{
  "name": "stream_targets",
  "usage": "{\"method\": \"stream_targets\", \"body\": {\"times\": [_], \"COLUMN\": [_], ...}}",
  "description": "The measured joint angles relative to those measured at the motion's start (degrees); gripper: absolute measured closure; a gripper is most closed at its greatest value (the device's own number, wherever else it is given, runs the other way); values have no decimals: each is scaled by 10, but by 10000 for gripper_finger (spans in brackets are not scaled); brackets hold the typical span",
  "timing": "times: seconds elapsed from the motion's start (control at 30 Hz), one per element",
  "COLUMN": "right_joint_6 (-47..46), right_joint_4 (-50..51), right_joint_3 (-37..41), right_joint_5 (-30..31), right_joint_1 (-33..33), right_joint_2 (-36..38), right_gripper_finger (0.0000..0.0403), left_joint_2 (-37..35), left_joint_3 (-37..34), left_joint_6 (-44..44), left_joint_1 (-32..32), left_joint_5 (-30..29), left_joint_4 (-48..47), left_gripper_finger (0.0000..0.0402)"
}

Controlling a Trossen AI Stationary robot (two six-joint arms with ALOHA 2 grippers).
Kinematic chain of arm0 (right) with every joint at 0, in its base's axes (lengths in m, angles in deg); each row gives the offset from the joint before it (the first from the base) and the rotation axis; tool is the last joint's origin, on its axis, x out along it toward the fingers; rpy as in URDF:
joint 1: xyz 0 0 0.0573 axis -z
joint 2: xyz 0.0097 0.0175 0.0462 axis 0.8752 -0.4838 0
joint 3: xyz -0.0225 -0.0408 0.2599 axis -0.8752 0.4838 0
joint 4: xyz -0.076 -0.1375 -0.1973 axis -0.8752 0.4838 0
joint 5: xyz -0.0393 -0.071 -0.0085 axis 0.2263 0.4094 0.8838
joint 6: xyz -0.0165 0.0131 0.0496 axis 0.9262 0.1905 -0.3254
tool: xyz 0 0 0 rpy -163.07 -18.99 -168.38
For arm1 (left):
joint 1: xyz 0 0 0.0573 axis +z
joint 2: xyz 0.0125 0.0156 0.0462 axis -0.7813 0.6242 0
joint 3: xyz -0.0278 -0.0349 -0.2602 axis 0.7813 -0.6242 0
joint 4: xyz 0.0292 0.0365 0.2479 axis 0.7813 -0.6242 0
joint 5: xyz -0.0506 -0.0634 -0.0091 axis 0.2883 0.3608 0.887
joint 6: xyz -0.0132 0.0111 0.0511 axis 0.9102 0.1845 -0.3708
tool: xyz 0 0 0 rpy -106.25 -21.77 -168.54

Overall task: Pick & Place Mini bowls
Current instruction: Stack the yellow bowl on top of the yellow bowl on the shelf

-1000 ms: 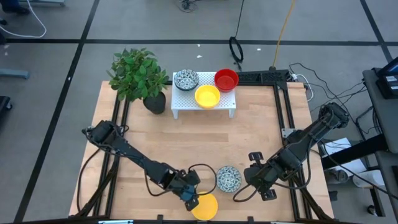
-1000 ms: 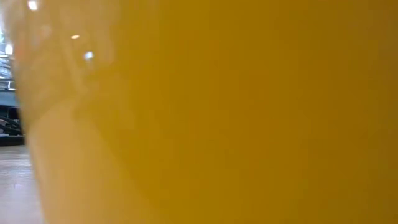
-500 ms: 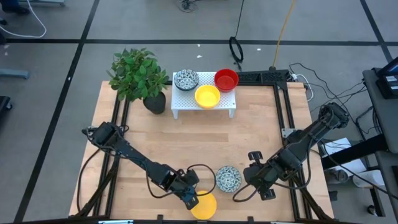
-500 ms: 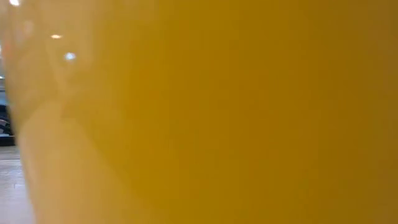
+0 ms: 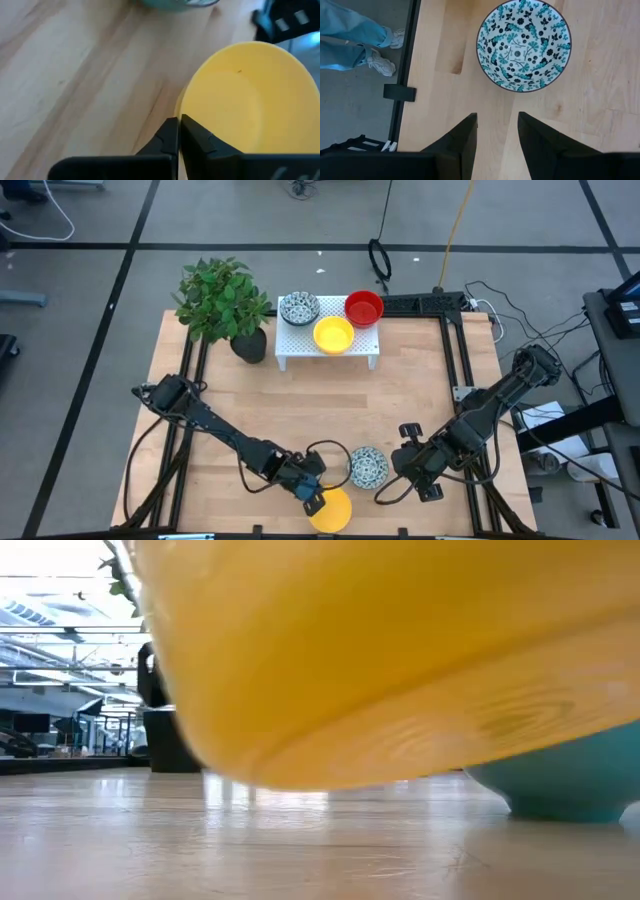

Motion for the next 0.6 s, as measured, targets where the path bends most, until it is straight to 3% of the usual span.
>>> {"method": "stream_targets", "body": {"times": [0.37,0.6], "right_joint_6": [8,47], "right_joint_4": [1,9], "right_joint_3": [0,0], "right_joint_5": [-1,39], "right_joint_1": [0,8], "right_joint_2": [0,10], "right_gripper_finger": [271,271], "left_joint_2": [-104,-222], "left_joint_3": [0,0], "left_joint_6": [-93,-177], "left_joint_1": [57,132], "left_joint_5": [-89,-226], "left_joint_4": [-42,-126], "left_gripper_finger": [397,388]}}
